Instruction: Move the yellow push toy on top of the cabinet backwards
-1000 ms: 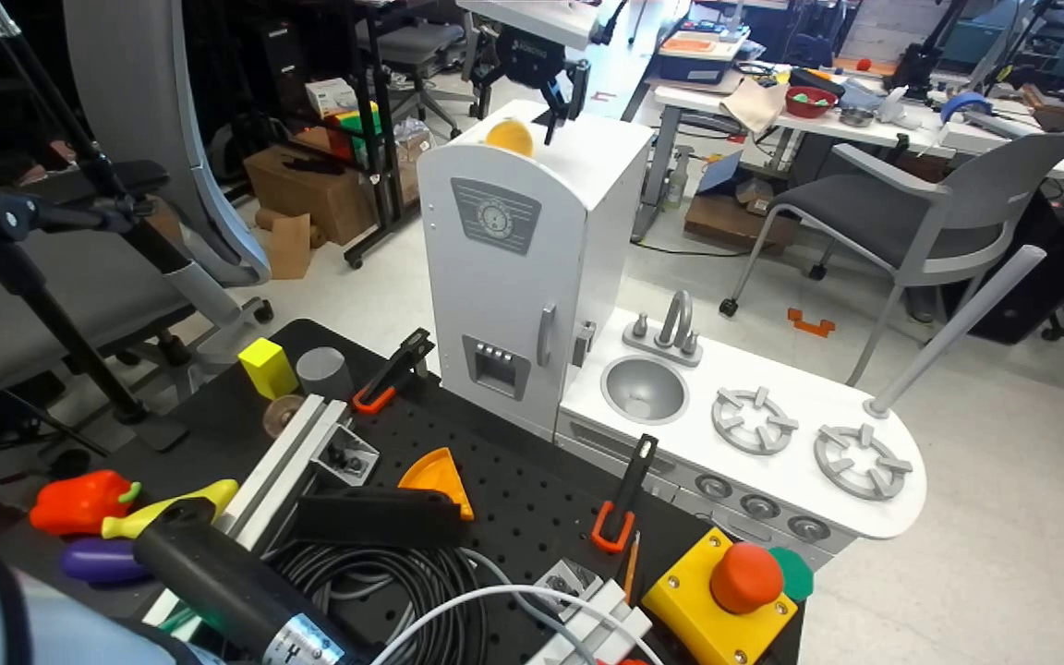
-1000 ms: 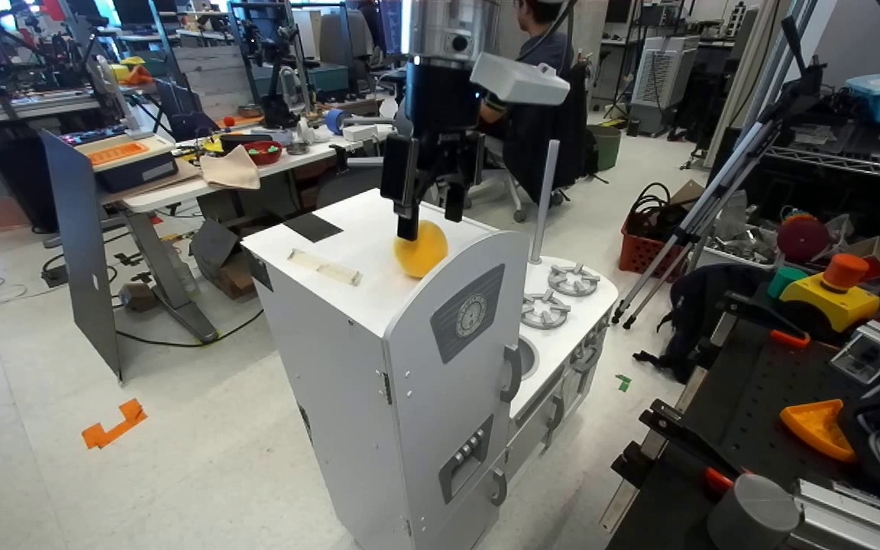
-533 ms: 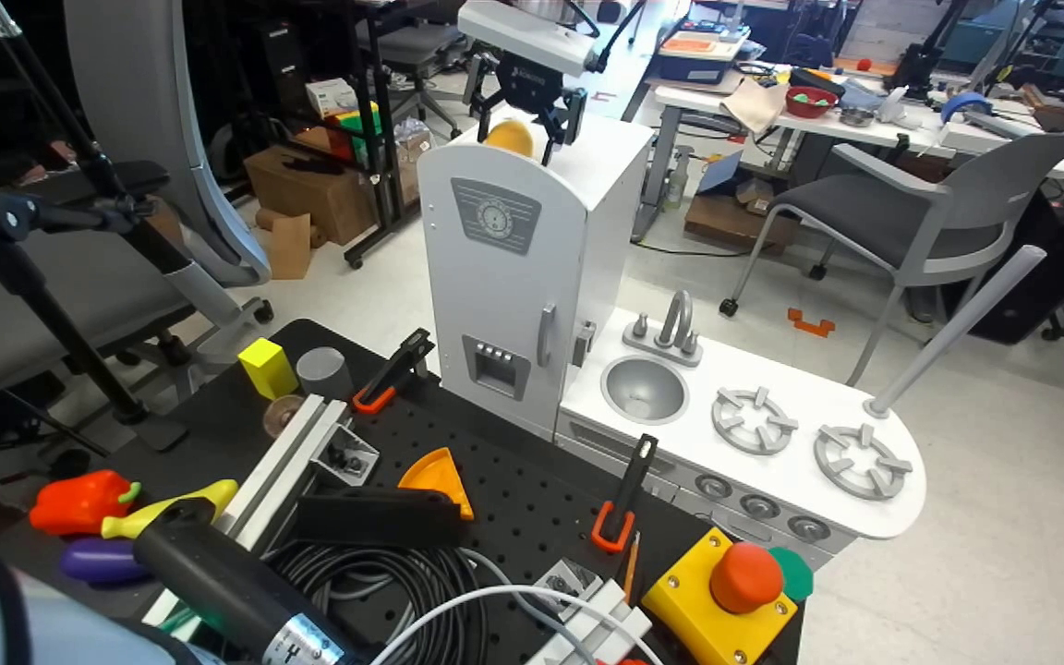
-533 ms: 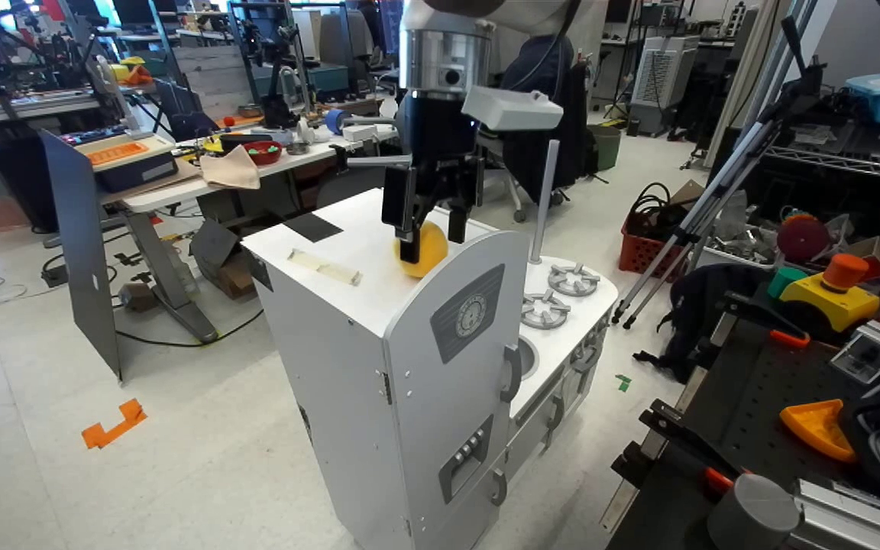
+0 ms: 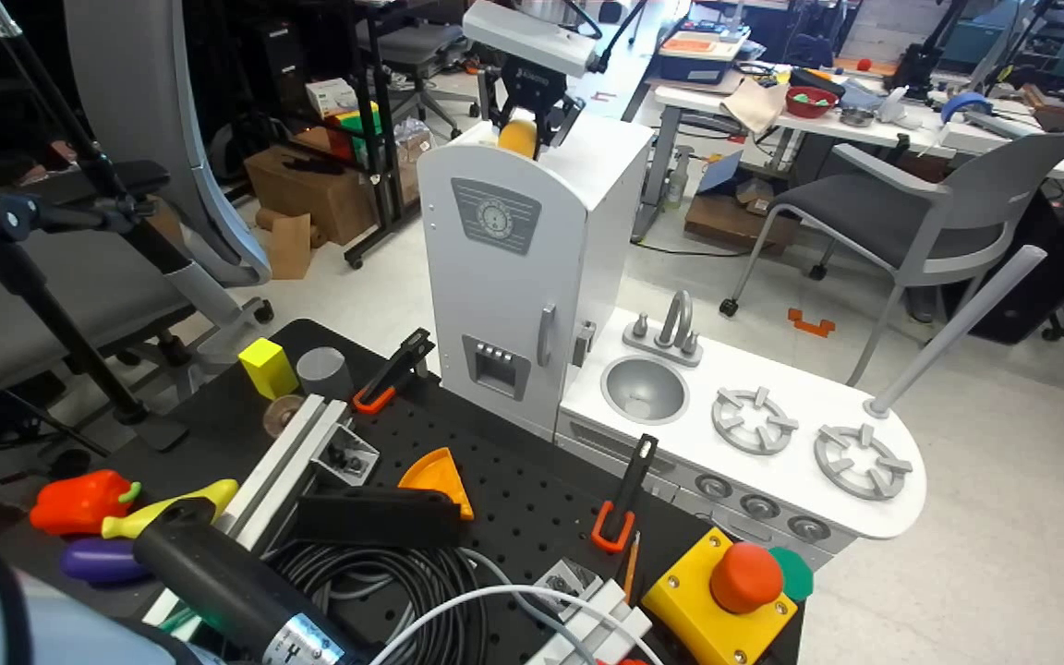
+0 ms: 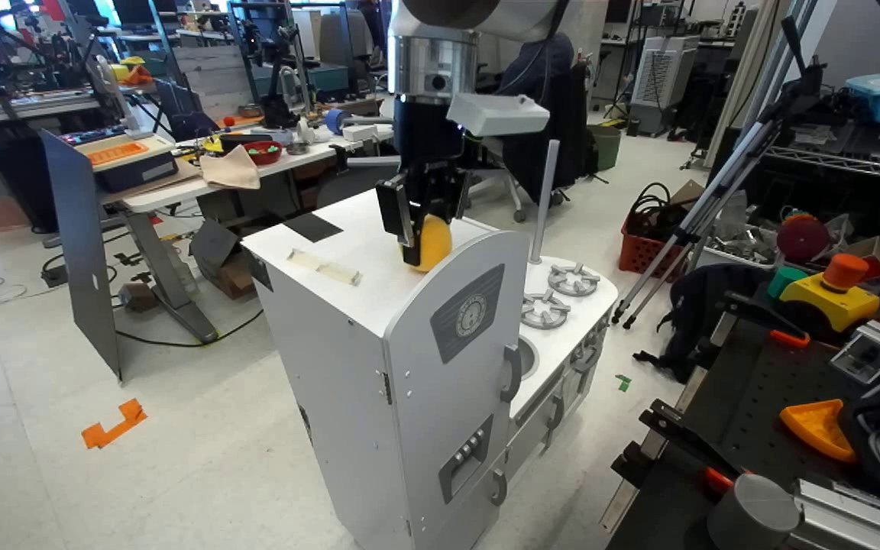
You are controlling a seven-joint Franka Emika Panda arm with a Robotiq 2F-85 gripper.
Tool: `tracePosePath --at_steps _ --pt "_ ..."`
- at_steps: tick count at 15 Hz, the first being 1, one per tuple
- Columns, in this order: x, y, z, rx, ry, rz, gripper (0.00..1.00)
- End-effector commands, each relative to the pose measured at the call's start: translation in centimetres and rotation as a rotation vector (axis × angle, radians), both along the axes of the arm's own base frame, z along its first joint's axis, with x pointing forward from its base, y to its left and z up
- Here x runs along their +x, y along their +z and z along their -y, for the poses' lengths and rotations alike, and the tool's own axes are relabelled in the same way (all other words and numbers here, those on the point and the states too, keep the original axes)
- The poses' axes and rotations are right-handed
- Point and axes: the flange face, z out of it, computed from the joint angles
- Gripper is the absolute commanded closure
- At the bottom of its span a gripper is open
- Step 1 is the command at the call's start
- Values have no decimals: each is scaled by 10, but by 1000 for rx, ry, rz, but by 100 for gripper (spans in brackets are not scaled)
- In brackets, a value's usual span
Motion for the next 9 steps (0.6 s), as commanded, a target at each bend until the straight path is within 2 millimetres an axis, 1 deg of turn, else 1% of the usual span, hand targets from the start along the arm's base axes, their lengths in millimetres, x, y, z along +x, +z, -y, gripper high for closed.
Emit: tracePosePath --at_steps 1,2,4,5,7,9 --pt "5 20 -1 -46 11 77 83" --pt "8 27 1 -61 13 116 90" --pt "17 44 7 -74 0 210 98" --pt "23 52 11 -77 -15 249 94" --pt "34 63 18 -75 -51 312 94" --pt "45 69 26 -78 -87 351 94"
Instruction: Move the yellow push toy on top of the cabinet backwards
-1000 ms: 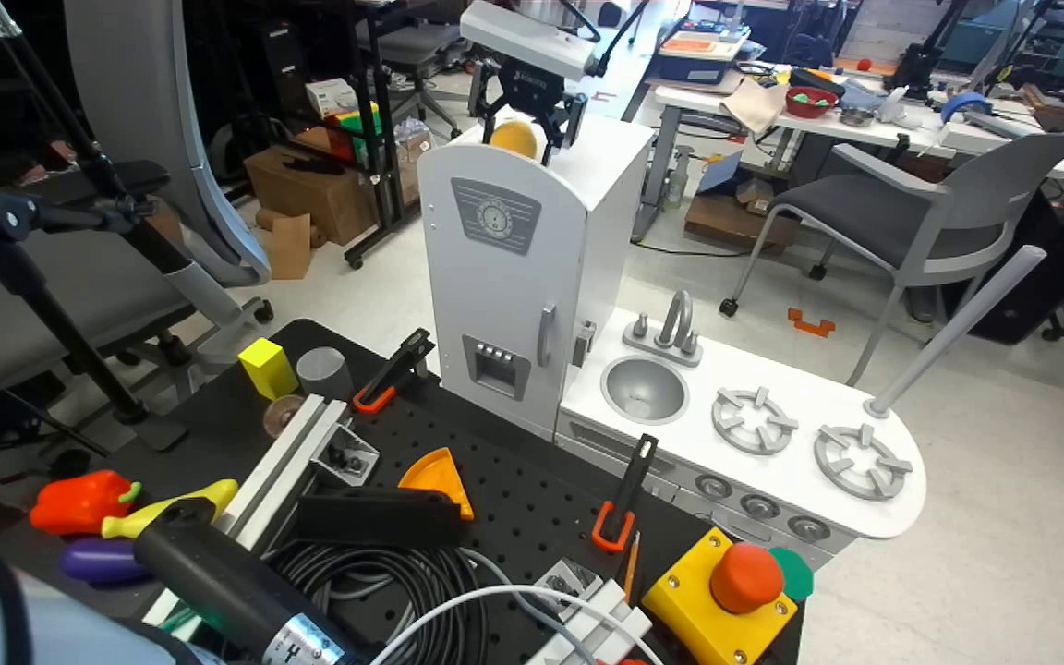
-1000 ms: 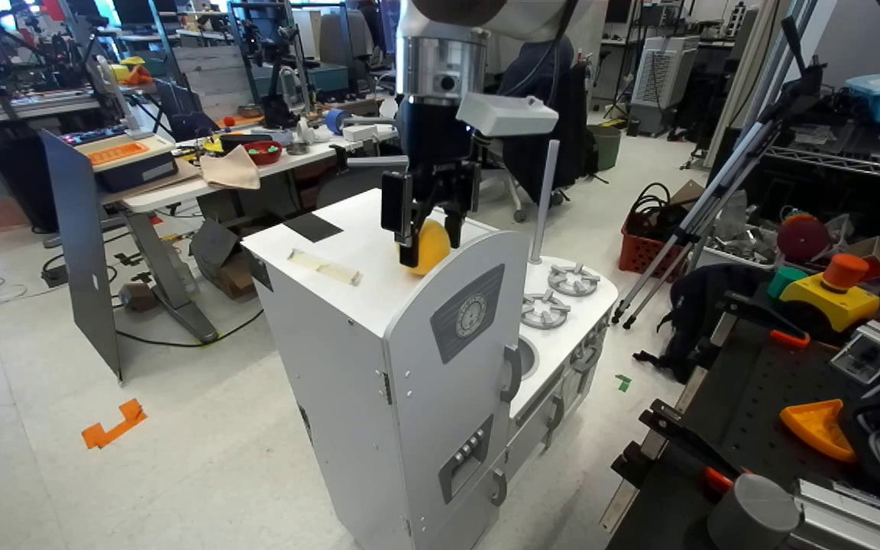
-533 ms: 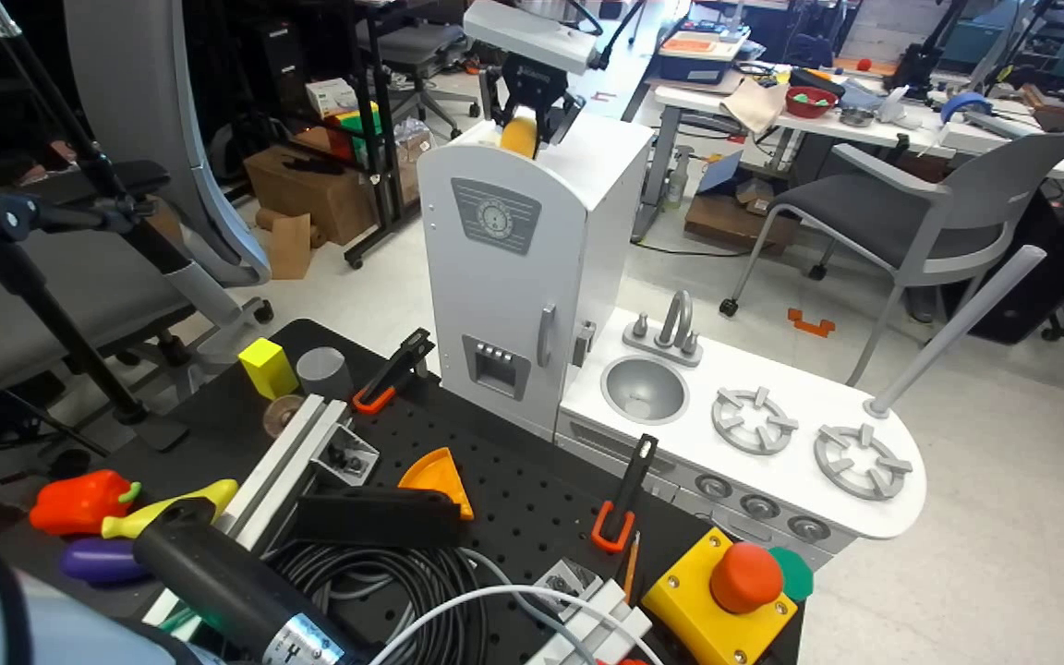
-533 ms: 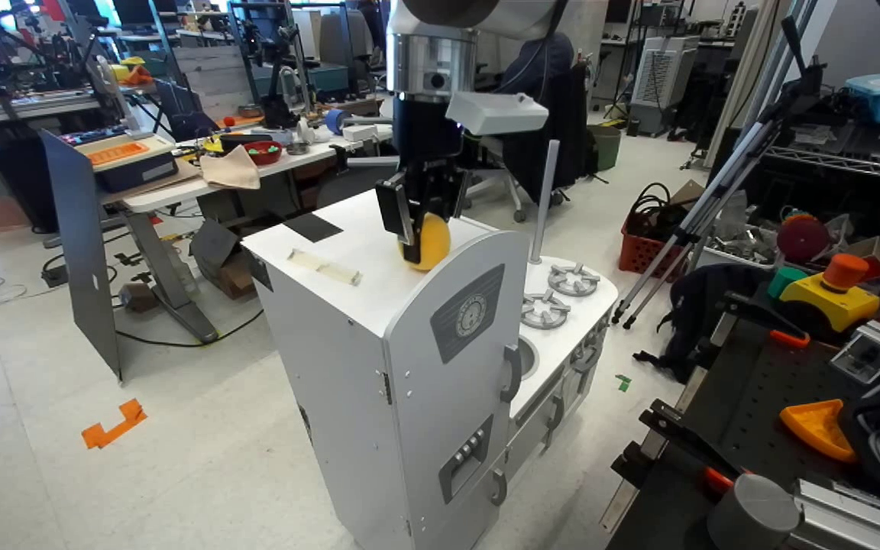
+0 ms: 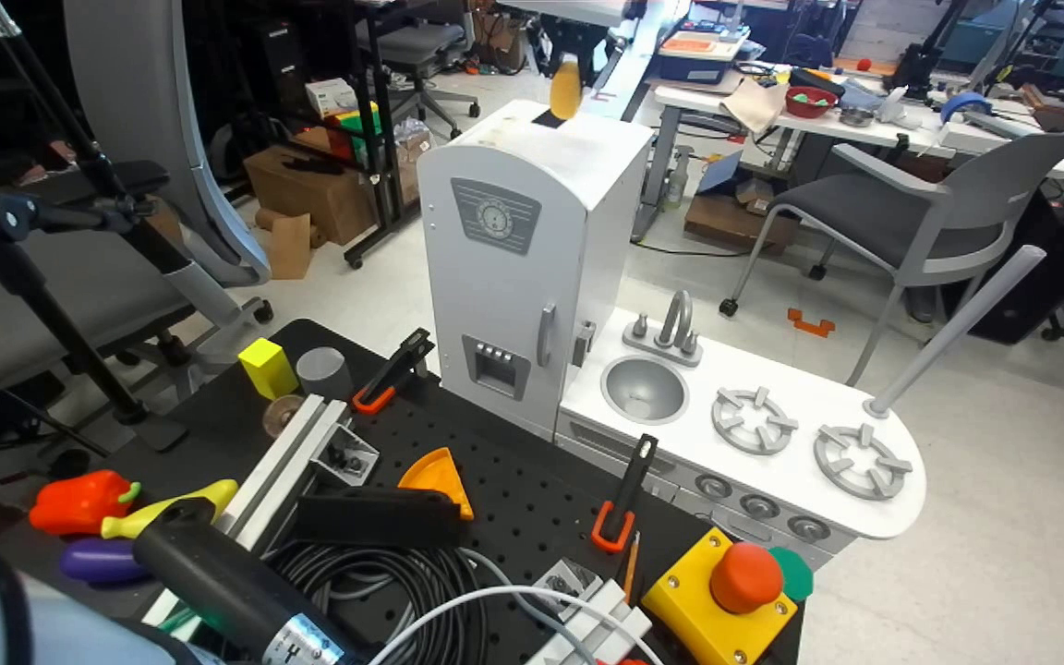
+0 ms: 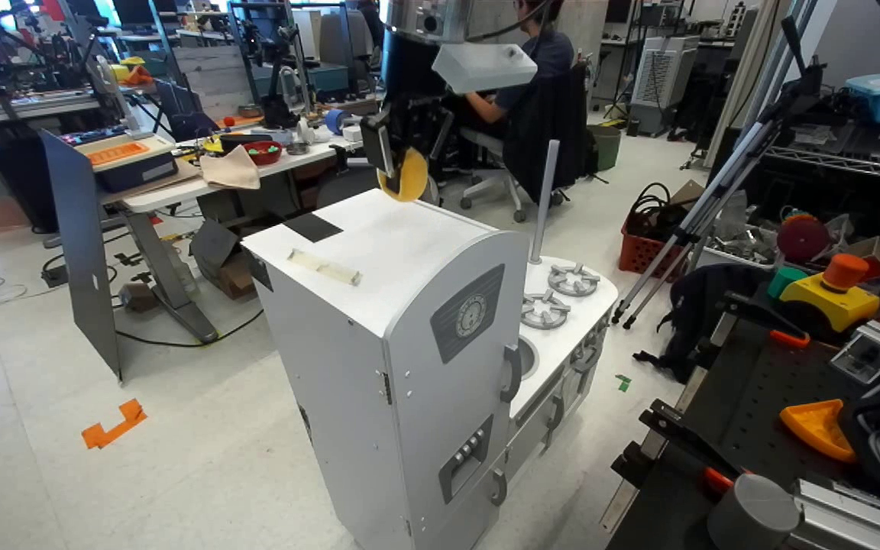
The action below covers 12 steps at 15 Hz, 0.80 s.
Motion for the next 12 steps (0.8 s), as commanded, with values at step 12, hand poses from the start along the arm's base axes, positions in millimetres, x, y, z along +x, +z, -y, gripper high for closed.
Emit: tracePosePath --at_steps 12 --pt "67 -13 31 9 -198 137 94"
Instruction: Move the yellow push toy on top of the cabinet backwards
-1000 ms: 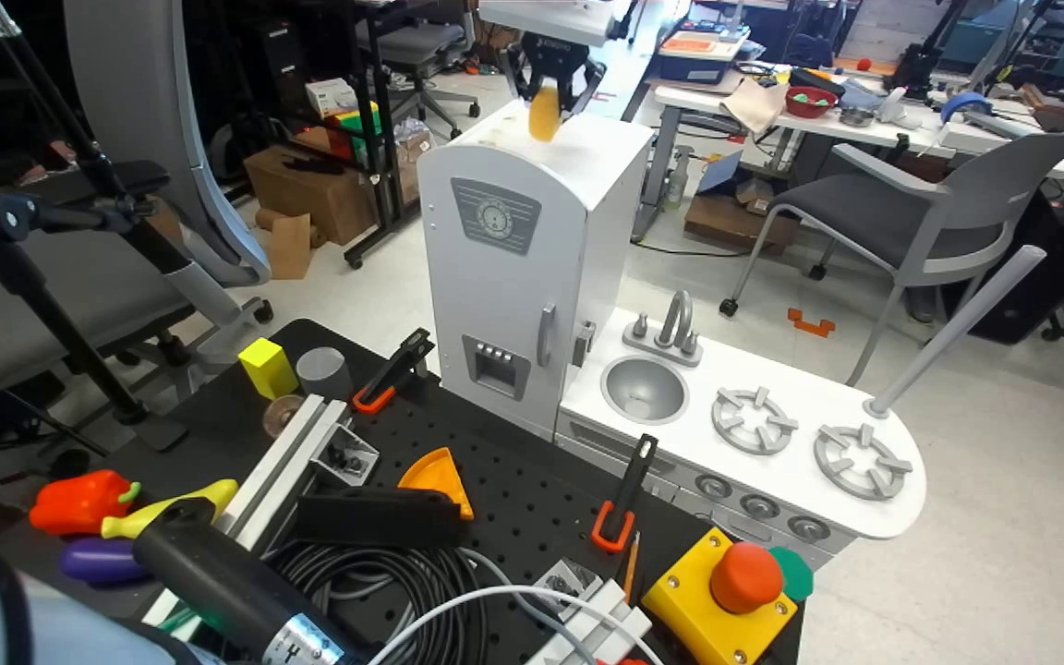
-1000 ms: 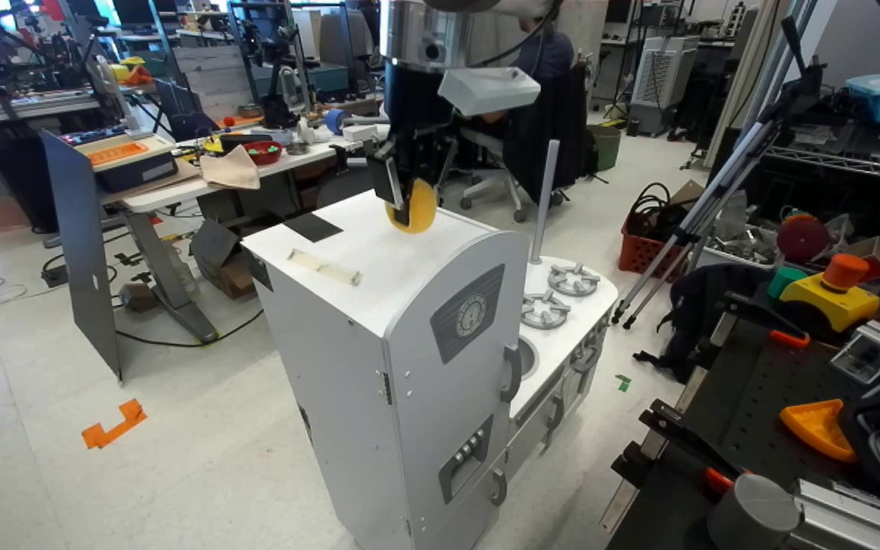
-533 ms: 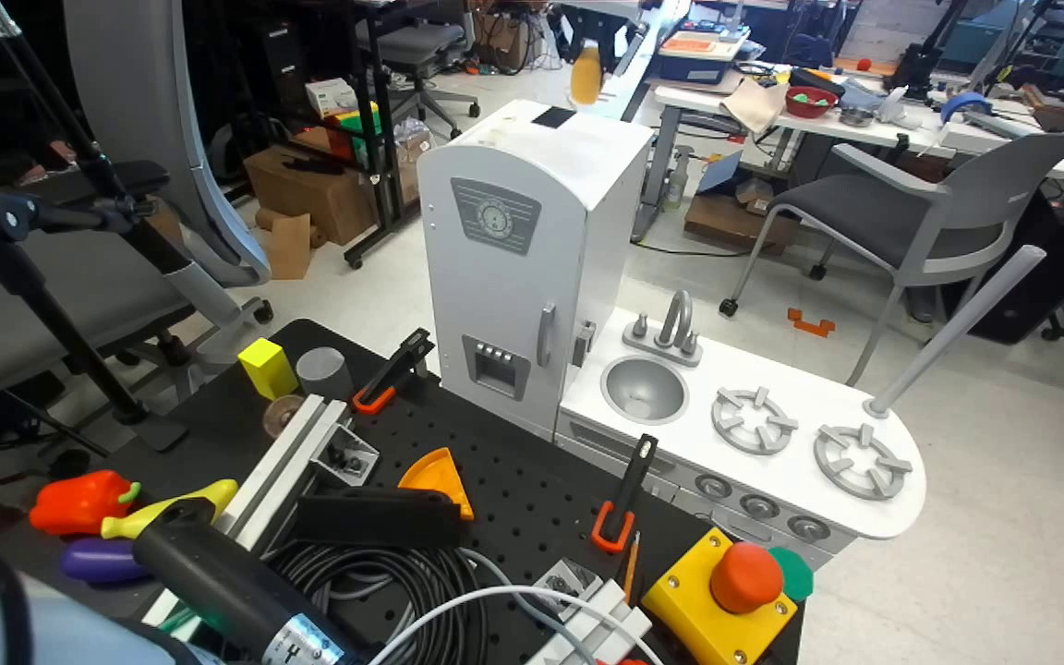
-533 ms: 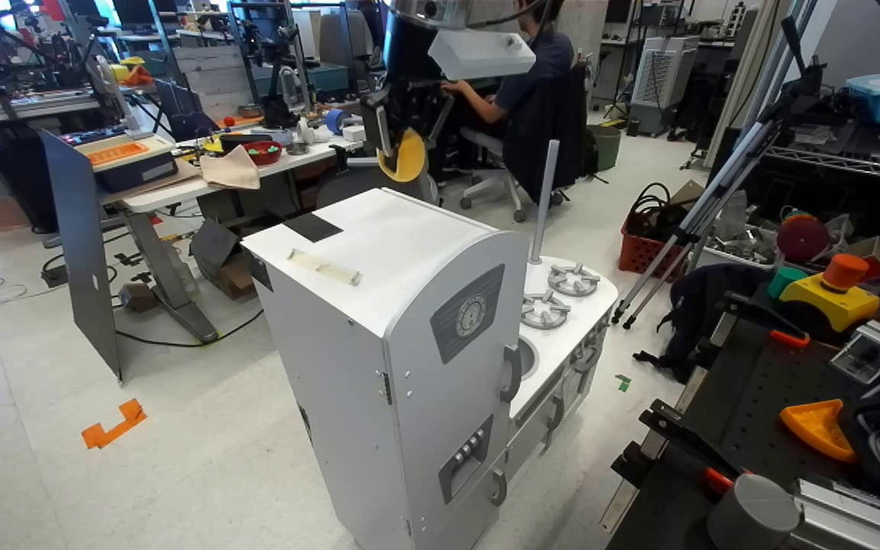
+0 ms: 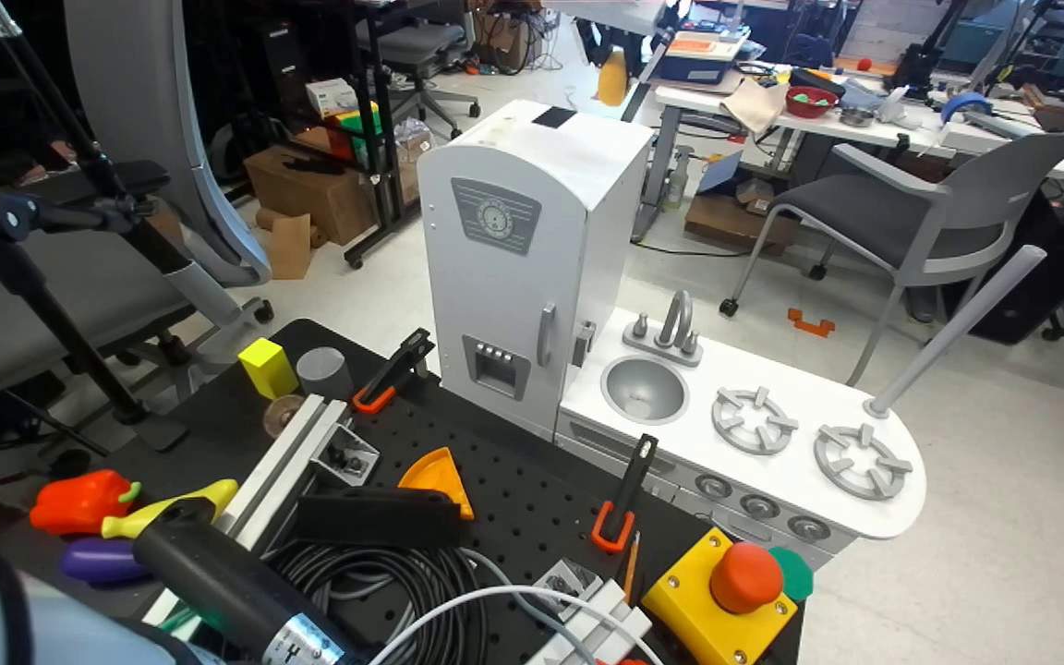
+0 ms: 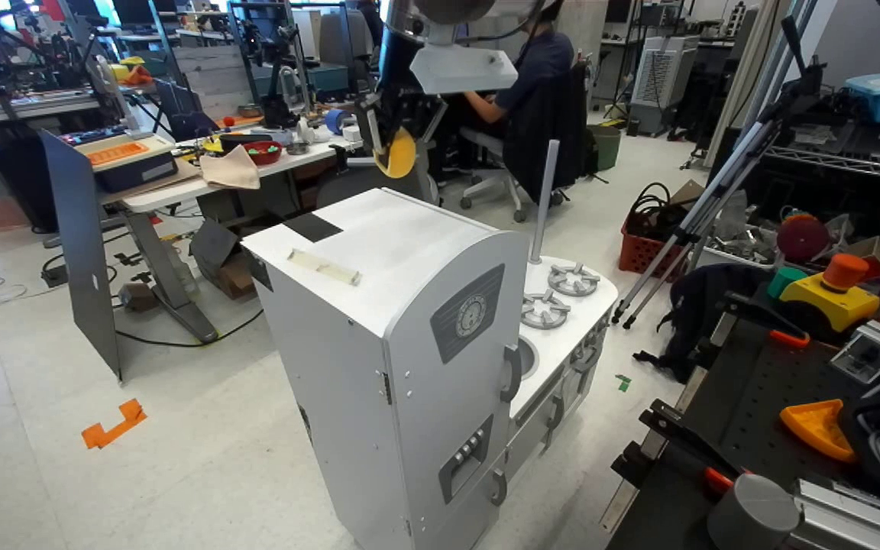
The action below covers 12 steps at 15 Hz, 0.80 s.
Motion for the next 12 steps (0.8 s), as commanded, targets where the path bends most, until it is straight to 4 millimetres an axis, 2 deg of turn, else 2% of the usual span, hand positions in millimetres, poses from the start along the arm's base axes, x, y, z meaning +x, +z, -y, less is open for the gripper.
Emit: tracePosePath --at_steps 1,9,12 --pt "20 -18 -3 -15 -34 11 94" --pt "29 -63 -8 -39 -61 -27 94" --pt "30 -64 -11 -46 -61 -23 94"
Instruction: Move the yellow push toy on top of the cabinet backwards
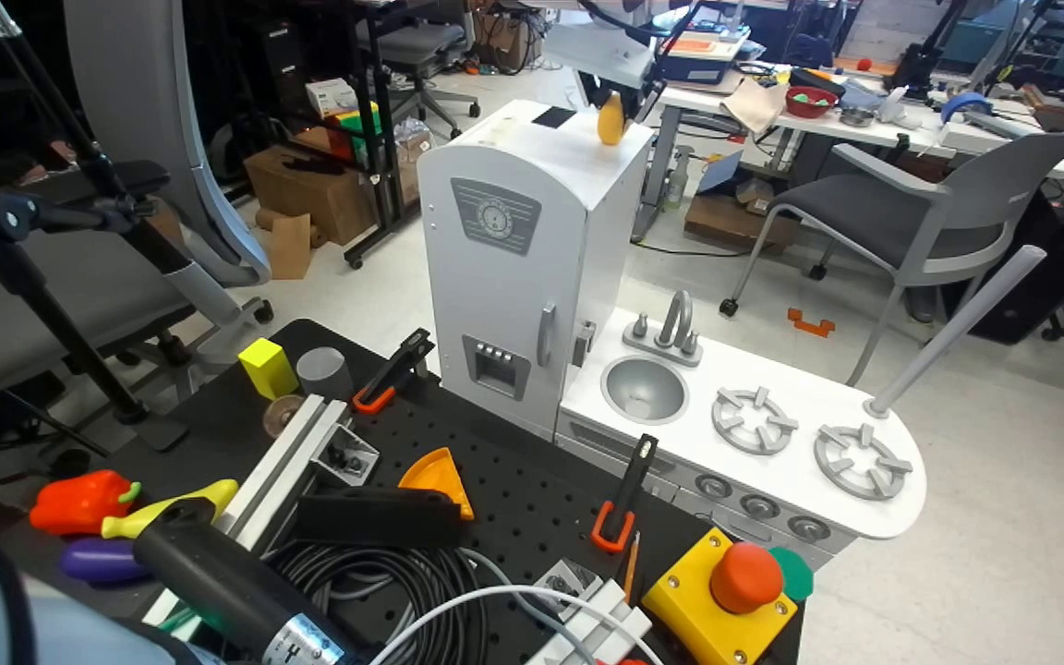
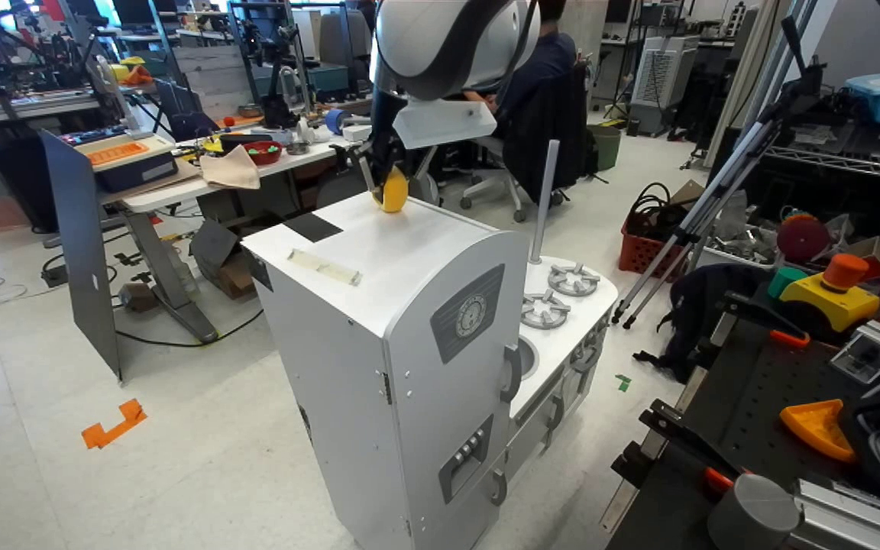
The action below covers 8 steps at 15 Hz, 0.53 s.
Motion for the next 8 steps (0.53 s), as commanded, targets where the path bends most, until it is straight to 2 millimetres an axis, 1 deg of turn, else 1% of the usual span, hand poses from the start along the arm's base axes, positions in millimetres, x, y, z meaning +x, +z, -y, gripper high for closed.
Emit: tracePosePath --at_steps 1,2,3,4,5,7,8 --pt "6 -5 -7 -29 -10 -3 94" --pt "4 -4 -7 -27 -20 -6 51" --pt "4 -3 -8 -23 -20 -4 49" --pt "2 -2 -8 -23 -18 -7 43" --pt "2 -1 -9 -24 -16 -8 35" --pt "-1 1 -11 -22 -9 -7 22" --pt "-2 2 -12 -23 -6 -5 14"
